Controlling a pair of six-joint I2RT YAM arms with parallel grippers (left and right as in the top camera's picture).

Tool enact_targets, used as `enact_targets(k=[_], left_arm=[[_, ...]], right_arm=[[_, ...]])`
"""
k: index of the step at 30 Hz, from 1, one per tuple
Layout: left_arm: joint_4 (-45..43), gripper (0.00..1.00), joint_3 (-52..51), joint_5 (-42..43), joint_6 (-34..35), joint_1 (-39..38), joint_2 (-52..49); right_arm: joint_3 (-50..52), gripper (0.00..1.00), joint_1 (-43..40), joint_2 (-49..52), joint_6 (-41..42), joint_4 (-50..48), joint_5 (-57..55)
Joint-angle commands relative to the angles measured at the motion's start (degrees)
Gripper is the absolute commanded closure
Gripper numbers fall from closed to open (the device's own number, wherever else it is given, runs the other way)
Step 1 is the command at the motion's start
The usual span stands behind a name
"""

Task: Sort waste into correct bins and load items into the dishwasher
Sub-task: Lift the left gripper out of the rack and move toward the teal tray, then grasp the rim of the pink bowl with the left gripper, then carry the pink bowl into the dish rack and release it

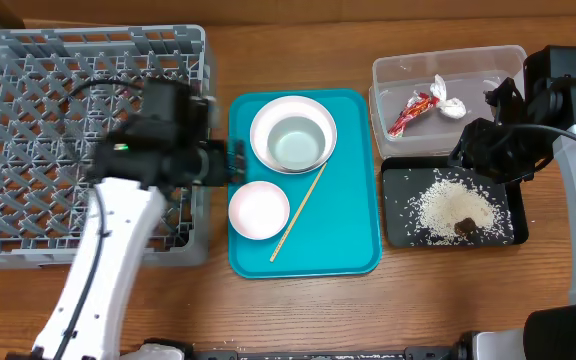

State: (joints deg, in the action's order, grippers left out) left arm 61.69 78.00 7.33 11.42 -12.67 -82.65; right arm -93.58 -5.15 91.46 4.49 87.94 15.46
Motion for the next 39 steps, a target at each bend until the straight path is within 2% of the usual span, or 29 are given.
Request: enact_targets(k=[1, 9, 15, 17, 18, 19, 21, 23, 31, 36, 39], left_arm=[[-0.59, 0.02, -1.77, -3.08, -1.14, -5.29, -3.61], [-2.43, 0.04, -1.99, -3.06, -1.11, -14.97, -16.11], [-2.60, 0.12, -1.99, -3.08, -1.14, -18.56, -24.13], [-2.56, 0.26, -1.99, -3.06, -1.14, -18.95, -25.92], [-2.36, 0.37, -1.99, -3.08, -1.14, -19.02, -26.53], [-2.32, 0.50, -1.99, -3.06, -1.14, -19.02, -26.82], [-2.29, 0.83, -1.97, -3.08, -1.14, -19.02, -26.82], [-2.25, 0.96, -1.86, -3.08, -1.14, -18.95, -26.36], [3.85, 0.96, 4.22, -4.31, -0.02, -18.73, -24.06], [8.13, 0.96, 10.12, -6.45, 0.85, -17.46, -18.56], [8.55, 0.96, 12.92, -6.45, 0.83, -14.01, -13.90]], right_arm=[[-0.24, 0.50, 0.15, -0.59, -0.07, -0.24, -0.42], [-0.24, 0.50, 0.15, -0.59, -0.09, -0.22, -0.42], [-0.24, 0.50, 0.15, -0.59, -0.09, -0.20, -0.42], [-0.24, 0.50, 0.15, -0.59, -0.07, -0.17, -0.42], [-0.24, 0.50, 0.15, -0.59, -0.07, -0.17, -0.42], [-0.24, 0.50, 0.15, -0.59, -0.09, -0.17, -0.42], [-0.24, 0.50, 0.15, -0.59, -0.07, -0.17, -0.42], [-0.24, 0.50, 0.15, -0.59, -0.07, -0.15, -0.42], [-0.24, 0.50, 0.15, -0.59, -0.15, 0.07, -0.44], [-0.24, 0.50, 0.15, -0.59, -0.28, 0.11, -0.44], [-0.24, 0.50, 0.15, -0.59, -0.28, 0.09, -0.44]])
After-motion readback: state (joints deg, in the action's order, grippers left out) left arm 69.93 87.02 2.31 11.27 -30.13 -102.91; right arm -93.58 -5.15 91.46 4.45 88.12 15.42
